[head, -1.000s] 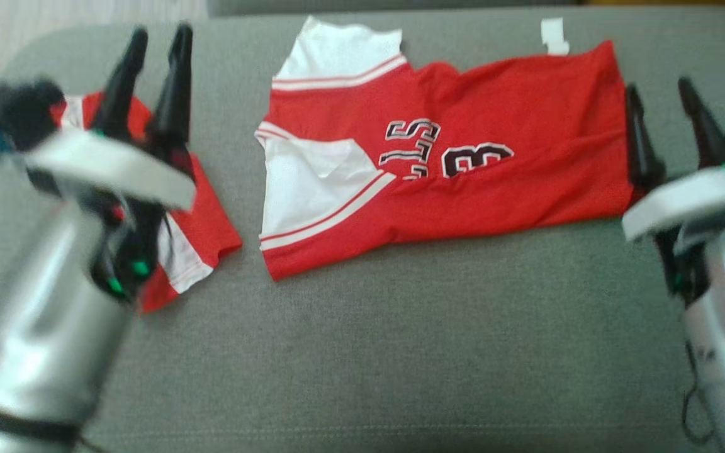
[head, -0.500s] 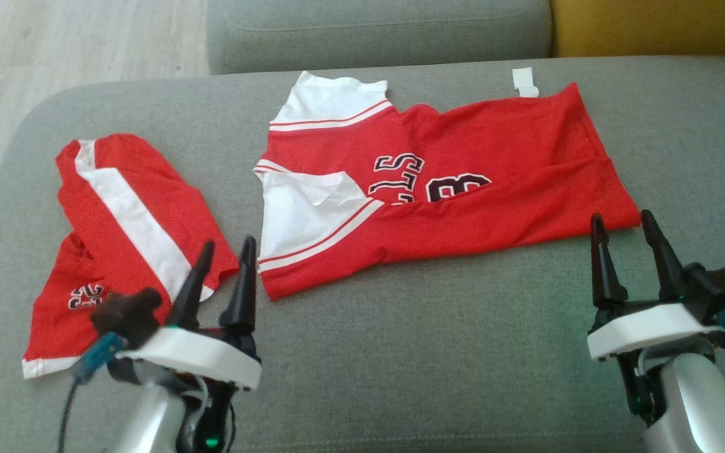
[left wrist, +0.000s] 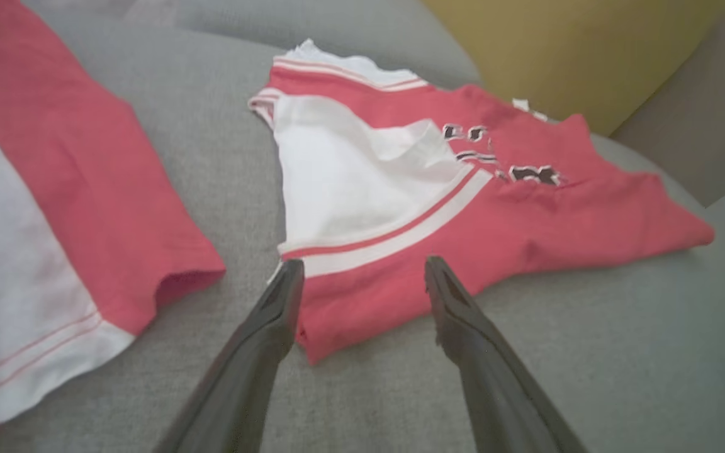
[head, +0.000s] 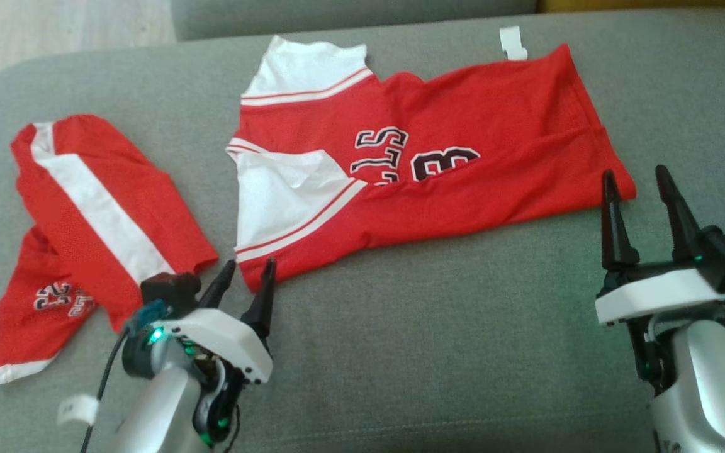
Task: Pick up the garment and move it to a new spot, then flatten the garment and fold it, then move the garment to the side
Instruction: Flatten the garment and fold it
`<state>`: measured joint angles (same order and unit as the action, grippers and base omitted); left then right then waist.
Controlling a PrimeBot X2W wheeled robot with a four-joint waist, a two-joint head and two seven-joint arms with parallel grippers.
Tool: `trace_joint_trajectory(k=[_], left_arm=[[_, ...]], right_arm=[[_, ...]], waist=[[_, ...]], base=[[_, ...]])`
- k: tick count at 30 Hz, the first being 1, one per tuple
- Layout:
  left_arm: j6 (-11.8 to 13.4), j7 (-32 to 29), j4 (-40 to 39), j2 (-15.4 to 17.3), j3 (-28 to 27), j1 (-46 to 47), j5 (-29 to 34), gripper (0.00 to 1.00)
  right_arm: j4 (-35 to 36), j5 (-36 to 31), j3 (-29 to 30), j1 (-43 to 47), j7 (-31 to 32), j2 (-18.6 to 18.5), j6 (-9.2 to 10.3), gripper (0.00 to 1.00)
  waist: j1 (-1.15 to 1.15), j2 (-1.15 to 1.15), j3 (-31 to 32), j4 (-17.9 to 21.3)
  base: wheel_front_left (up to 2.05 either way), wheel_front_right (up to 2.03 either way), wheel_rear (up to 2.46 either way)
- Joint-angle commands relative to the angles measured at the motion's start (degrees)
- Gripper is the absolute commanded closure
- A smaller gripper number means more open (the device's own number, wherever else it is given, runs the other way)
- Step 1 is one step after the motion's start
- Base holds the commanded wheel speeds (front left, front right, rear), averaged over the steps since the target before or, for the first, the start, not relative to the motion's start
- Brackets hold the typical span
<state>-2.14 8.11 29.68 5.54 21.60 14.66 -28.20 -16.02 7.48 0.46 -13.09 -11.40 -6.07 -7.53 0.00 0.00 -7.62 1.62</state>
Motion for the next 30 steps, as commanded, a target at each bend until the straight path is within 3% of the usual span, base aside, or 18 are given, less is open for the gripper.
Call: trace_joint_trajectory(k=[1, 8, 14, 15, 16, 17, 23, 30], left_arm=[[0.6, -0.6, 0.0, 0.8, -1.6, 3.5, 0.7, 0.00], [3.1, -2.7, 7.1, 0.9, -1.3, 7.4, 1.7, 0.00], [3.0, -4.1, 10.5, 0.9, -0.3, 9.4, 2.1, 0.00], [2.6, -4.1, 10.8, 0.9, 0.0, 9.8, 2.2, 0.06], [1.8, -3.9, 10.9, 1.0, 0.8, 10.2, 2.7, 0.58], [1.3, -2.9, 10.6, 1.4, 1.6, 10.7, 3.6, 1.00], [0.7, 3.7, 7.5, 1.6, 2.1, 13.1, 5.2, 1.00], [-0.8, 6.1, 1.1, 1.7, 2.8, 14.2, 6.1, 1.00]], right_arm=[[2.4, -0.6, -1.2, -2.7, 0.2, -0.2, 0.04, 0.00], [3.3, -1.0, -1.4, -4.2, 1.4, -0.8, 0.04, 0.00], [3.1, -1.5, -0.6, -5.0, 2.7, -1.0, 0.04, 0.00], [2.8, -1.7, 0.1, -5.2, 3.2, -0.9, 0.04, 0.00], [2.4, -1.7, 1.0, -5.3, 3.7, -0.7, 0.04, 0.00], [1.8, -2.1, 1.8, -5.5, 4.5, -0.5, 0.04, 0.00], [-3.6, -5.0, 8.8, -7.4, 10.4, 1.3, 0.04, 0.00], [-11.9, -6.1, 18.2, -12.9, 17.2, 3.0, 0.04, 0.00]], waist=[[0.00, 0.00, -1.1, 0.7], [0.00, 0.00, -3.3, 1.7], [0.00, 0.00, -4.2, 1.6], [0.00, 0.00, -4.4, 1.5], [0.00, 0.00, -4.5, 1.3], [0.00, 0.00, -4.6, 1.0], [0.00, 0.00, -4.9, -1.0], [0.00, 0.00, -6.4, -2.7]], base=[[0.00, 0.00, 0.00], [0.00, 0.00, 0.00], [0.00, 0.00, 0.00], [0.00, 0.00, 0.00], [0.00, 0.00, 0.00], [0.00, 0.00, 0.00], [0.00, 0.00, 0.00], [0.00, 0.00, 0.00]])
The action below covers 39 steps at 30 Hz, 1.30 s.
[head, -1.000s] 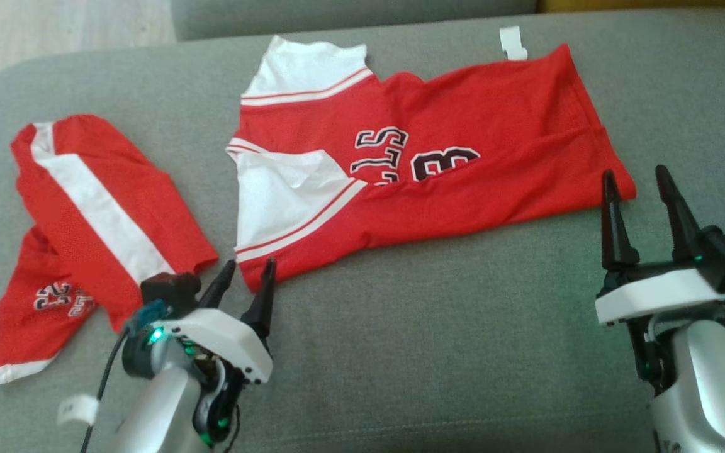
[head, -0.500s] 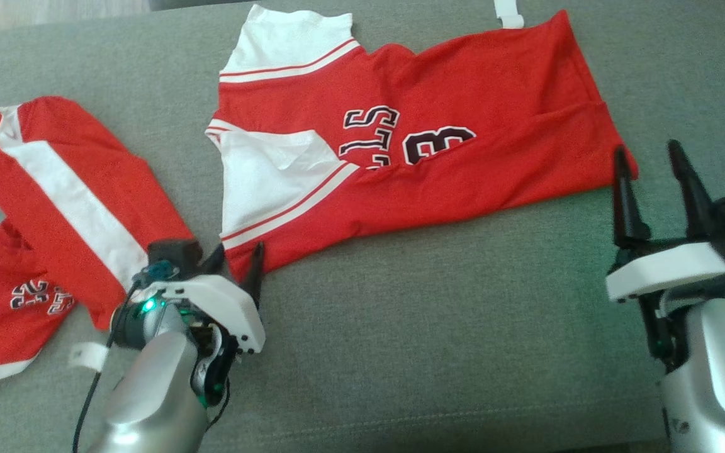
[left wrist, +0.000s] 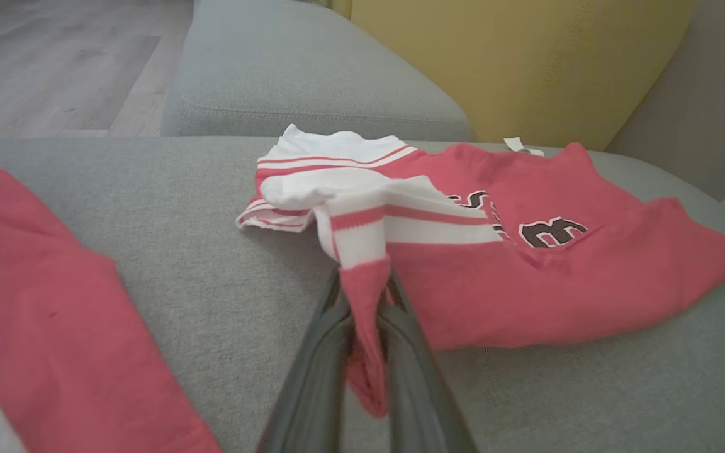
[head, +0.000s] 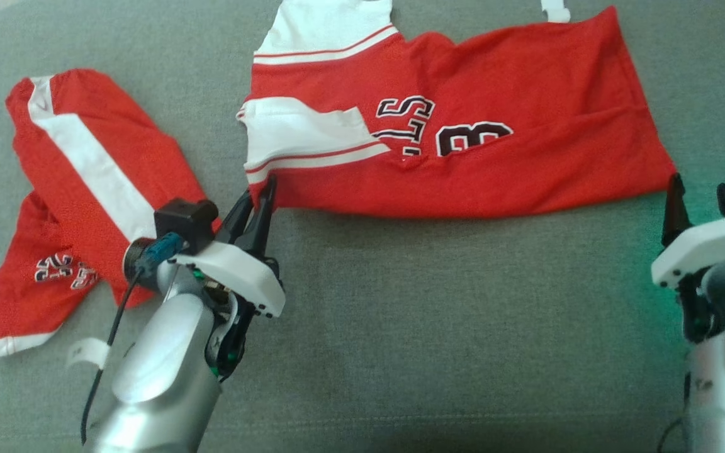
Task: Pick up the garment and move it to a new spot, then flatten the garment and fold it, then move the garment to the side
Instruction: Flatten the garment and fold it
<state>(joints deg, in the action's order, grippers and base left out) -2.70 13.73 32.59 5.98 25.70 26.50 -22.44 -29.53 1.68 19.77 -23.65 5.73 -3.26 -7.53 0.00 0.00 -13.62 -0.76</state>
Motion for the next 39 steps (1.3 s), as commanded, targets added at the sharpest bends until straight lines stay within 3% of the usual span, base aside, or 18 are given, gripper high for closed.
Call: trace_joint_trajectory(k=[1, 15, 16, 17, 26, 39], left_arm=[[-0.4, 0.5, -2.5, 1.3, -1.2, 2.4, 0.5, 1.00], [-0.7, -0.7, -6.8, 3.1, 0.5, 3.1, 1.2, 1.00], [-0.6, -0.7, -6.9, 3.2, 0.5, 3.0, 1.2, 1.00], [-0.6, -0.8, -6.9, 3.4, 0.5, 3.0, 1.1, 1.00], [0.2, -1.1, -5.4, 4.2, 0.7, 0.7, 0.5, 1.00], [-0.3, -5.7, -6.5, 5.8, 3.7, -7.8, -0.9, 1.00]], right_arm=[[0.4, -0.7, -0.3, -3.4, 0.9, 0.2, 0.04, 0.00], [-14.3, -1.5, 3.6, -13.6, 4.2, 0.4, 0.04, 0.00], [-15.0, -1.6, 3.5, -14.0, 4.1, 0.4, 0.04, 0.44], [-15.6, -1.7, 3.5, -14.3, 3.7, 0.4, 0.04, 1.00], [-17.1, -2.0, 4.8, -12.6, -2.4, 0.4, 0.04, 1.00], [-11.7, 7.9, 2.6, 0.3, -2.9, 0.4, 0.04, 1.00]], waist=[[0.00, 0.00, -0.8, -0.5], [0.00, 0.00, -4.8, -1.6], [0.00, 0.00, -4.8, -1.5], [0.00, 0.00, -4.6, -1.4], [0.00, 0.00, 0.0, 0.3], [0.00, 0.00, 9.4, 2.8]], base=[[0.00, 0.00, 0.00], [0.00, 0.00, 0.00], [0.00, 0.00, 0.00], [0.00, 0.00, 0.00], [0.00, 0.00, 0.00], [0.00, 0.00, 0.00]])
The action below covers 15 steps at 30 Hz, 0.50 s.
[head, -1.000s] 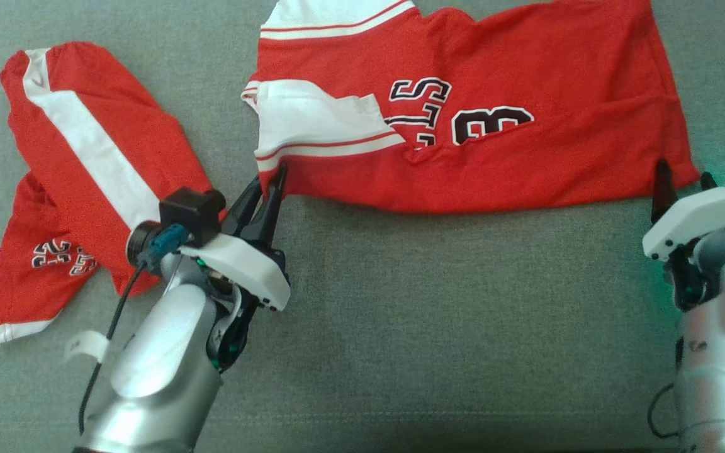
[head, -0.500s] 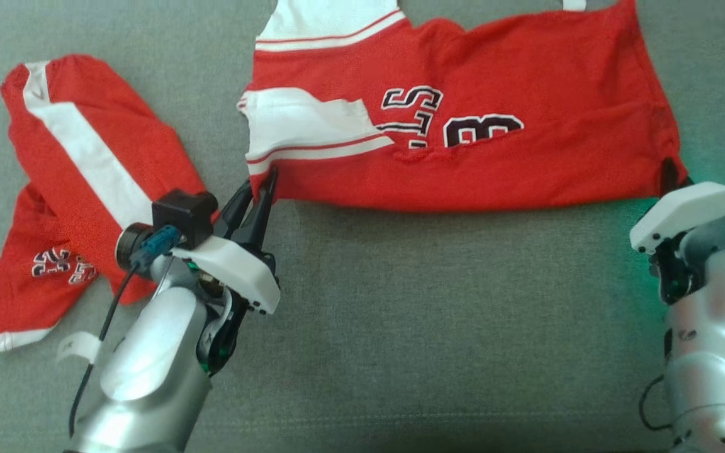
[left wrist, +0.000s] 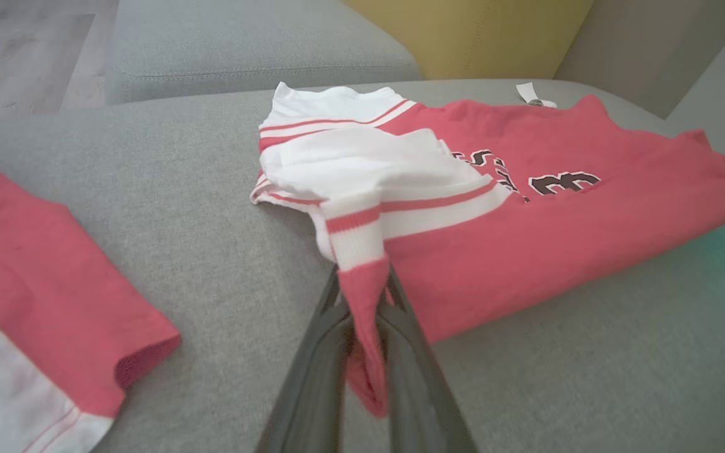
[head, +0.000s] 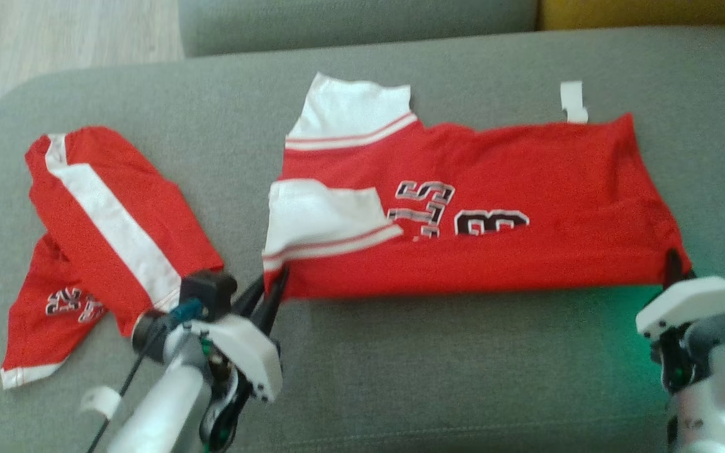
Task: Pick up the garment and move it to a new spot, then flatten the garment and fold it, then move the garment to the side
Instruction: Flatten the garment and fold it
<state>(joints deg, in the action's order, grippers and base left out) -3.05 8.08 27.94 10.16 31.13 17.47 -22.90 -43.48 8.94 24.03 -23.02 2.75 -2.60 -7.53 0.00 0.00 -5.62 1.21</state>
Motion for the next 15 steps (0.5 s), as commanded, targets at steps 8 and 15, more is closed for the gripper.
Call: trace_joint_trajectory(k=[8, 15], left_arm=[[1.0, -3.5, -4.9, 2.2, -0.1, -4.5, -1.6, 1.00], [3.2, -1.3, -5.5, 2.6, -1.2, -4.1, -1.1, 0.00]], right_arm=[[9.9, 4.3, -3.4, 8.8, 3.6, -0.3, 0.04, 0.13], [17.2, 2.2, -4.2, 8.9, 3.5, -0.3, 0.04, 0.00]], waist=[[0.00, 0.00, 3.8, 2.5], [0.00, 0.00, 2.5, 3.7]], base=[[0.00, 0.00, 0.00], [0.00, 0.00, 0.00]])
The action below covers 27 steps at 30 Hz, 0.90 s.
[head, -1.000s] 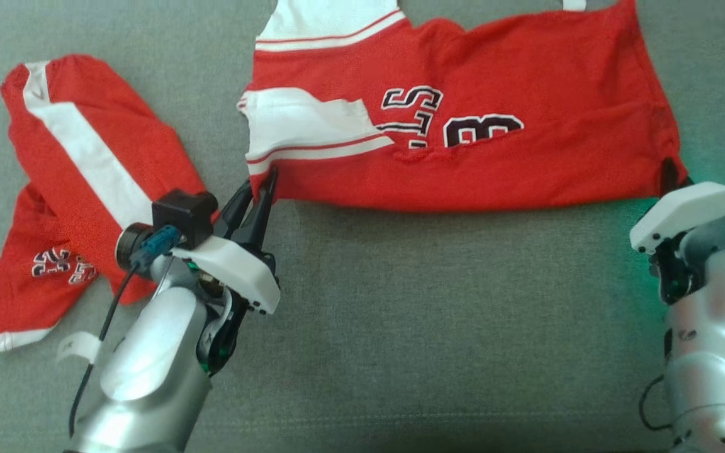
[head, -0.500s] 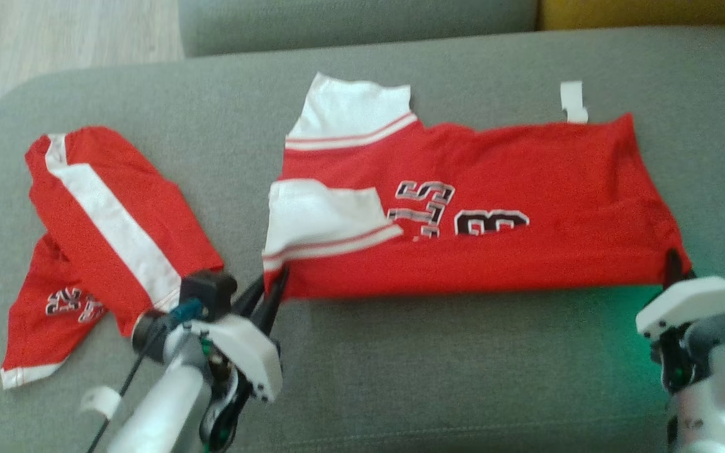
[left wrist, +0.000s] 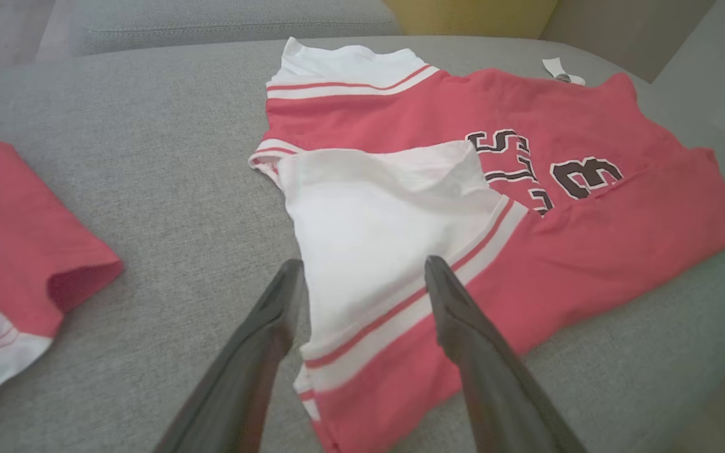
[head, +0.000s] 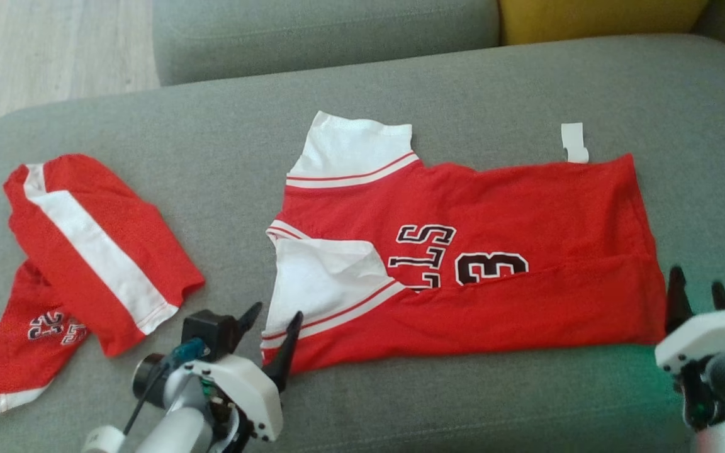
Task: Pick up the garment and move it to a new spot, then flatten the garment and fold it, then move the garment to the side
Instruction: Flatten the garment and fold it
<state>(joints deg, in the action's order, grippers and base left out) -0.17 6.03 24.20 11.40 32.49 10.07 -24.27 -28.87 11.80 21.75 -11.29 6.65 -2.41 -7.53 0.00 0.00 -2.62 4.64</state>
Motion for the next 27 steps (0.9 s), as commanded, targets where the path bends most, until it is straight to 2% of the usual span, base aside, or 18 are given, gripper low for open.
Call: trace_joint_trajectory(k=[1, 8, 14, 19, 22, 24, 27], left_arm=[[0.4, 1.2, -1.8, 1.4, -2.8, 3.7, 0.3, 0.00], [0.0, 5.3, -4.5, 2.4, -5.4, 9.0, 0.0, 0.00], [-2.6, 2.7, -6.3, 5.0, -6.3, 17.4, 0.2, 0.00], [-6.1, -5.5, -3.9, 8.7, -4.6, 29.6, 0.0, 0.00], [-7.0, -10.4, -0.6, 10.9, -2.7, 37.1, -1.3, 0.00], [-7.2, -13.5, 1.2, 12.2, -0.2, 41.8, -3.1, 0.00], [-7.3, -17.4, 2.2, 15.4, 6.5, 48.9, -7.6, 0.00]], right_arm=[[3.8, -1.2, -2.4, -3.2, -0.6, -0.5, 0.04, 0.00], [12.2, -3.8, -7.6, -6.5, -3.4, -0.5, 0.04, 0.00], [15.6, -5.3, -10.8, -10.3, -3.3, -0.5, 0.04, 0.00], [17.8, -6.3, -13.3, -15.3, -2.5, -0.5, 0.04, 0.00], [18.9, -6.6, -15.1, -18.7, -1.9, -0.5, 0.04, 0.00], [19.4, -6.6, -16.4, -21.0, -1.7, -0.5, 0.04, 0.00], [19.8, -6.4, -18.4, -24.2, -1.6, -0.5, 0.04, 0.00]], waist=[[0.00, 0.00, -1.0, 0.4], [0.00, 0.00, -5.2, 1.4], [0.00, 0.00, -10.5, 2.8], [0.00, 0.00, -16.5, 4.5], [0.00, 0.00, -20.5, 6.4], [0.00, 0.00, -23.0, 7.7], [0.00, 0.00, -25.9, 9.6]], base=[[0.00, 0.00, 0.00], [0.00, 0.00, 0.00], [0.00, 0.00, 0.00], [0.00, 0.00, 0.00], [0.00, 0.00, 0.00], [0.00, 0.00, 0.00], [0.00, 0.00, 0.00]])
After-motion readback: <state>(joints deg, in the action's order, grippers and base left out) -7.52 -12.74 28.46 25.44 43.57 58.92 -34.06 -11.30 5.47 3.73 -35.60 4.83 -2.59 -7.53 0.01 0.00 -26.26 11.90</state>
